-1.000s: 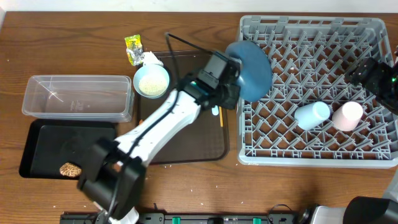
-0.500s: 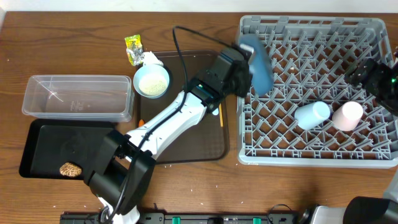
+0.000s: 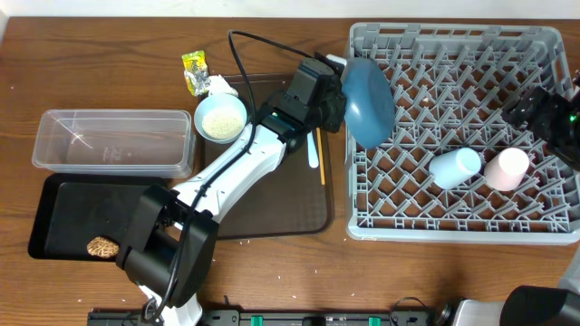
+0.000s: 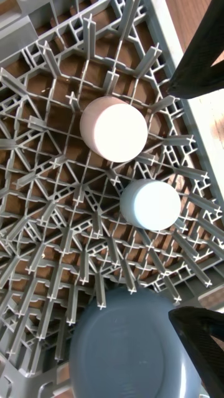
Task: Sort waste into correct bins and load items into the dishwasher rack
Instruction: 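Open the left gripper, release the plate, and pull back, then move the left gripper to the light blue rice bowl and grasp it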
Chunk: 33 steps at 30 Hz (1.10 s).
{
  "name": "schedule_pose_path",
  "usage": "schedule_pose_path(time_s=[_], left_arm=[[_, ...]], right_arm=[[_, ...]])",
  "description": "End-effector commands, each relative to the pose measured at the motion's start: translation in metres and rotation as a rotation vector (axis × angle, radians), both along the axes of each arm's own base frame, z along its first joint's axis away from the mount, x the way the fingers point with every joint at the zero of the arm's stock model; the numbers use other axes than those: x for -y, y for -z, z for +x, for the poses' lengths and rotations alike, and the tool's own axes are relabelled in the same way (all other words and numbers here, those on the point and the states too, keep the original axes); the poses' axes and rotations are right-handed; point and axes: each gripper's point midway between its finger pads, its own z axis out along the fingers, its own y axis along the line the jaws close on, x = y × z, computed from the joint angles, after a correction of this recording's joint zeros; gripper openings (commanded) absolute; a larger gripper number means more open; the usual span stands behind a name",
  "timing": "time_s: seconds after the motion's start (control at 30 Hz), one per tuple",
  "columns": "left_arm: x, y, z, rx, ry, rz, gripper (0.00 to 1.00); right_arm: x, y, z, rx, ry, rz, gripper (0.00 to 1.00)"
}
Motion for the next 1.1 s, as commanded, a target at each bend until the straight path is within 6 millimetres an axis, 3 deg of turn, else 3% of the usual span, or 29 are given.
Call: schedule_pose_path(time_s=[0.0, 0.1, 0.23, 0.33, 0.57, 0.67, 0.73, 0.87, 0.97, 1.07], left_arm=[[-0.006, -0.006, 0.003, 0.017, -0.008, 0.033, 0.25], [-0.022, 0.001, 0.000, -0.006, -0.057, 0.102, 0.38], [-0.045, -0.003, -0.004, -0.013, -0.120, 0.175, 0.45], [-0.060, -0.023, -0.006, 0.006, -0.157, 0.184, 0.56], [-0.113, -0.080, -0.014, 0.046, -0.262, 0.142, 0.61], [-0.142, -0.091, -0.020, 0.022, -0.341, 0.120, 0.64], [-0.161, -0.089, -0.026, -0.027, -0.401, 0.115, 0.77], [-0.202, -0.063, -0.046, -0.211, -0.545, 0.118, 0.77], [-0.211, -0.038, -0.058, -0.359, -0.541, 0.093, 0.77], [-0.217, -0.019, -0.056, -0.430, -0.550, 0.094, 0.77]], right_arm=[[0.002, -0.001, 0.000, 0.003, -0.004, -0.001, 0.99], [0.002, -0.001, 0.000, 0.003, -0.004, -0.001, 0.99], [0.002, -0.001, 0.001, 0.006, -0.004, -0.003, 0.99], [0.002, -0.001, 0.001, 0.007, -0.003, -0.003, 0.99], [0.002, -0.001, 0.001, 0.007, -0.003, -0.003, 0.99], [0.002, -0.001, 0.001, 0.008, -0.005, 0.000, 0.99], [-0.001, -0.002, 0.002, 0.012, -0.016, 0.008, 0.99], [-0.022, -0.005, 0.008, 0.048, -0.126, 0.049, 0.99], [-0.035, -0.006, 0.012, 0.056, -0.171, 0.059, 0.99], [-0.048, -0.007, 0.017, 0.064, -0.210, 0.056, 0.99]])
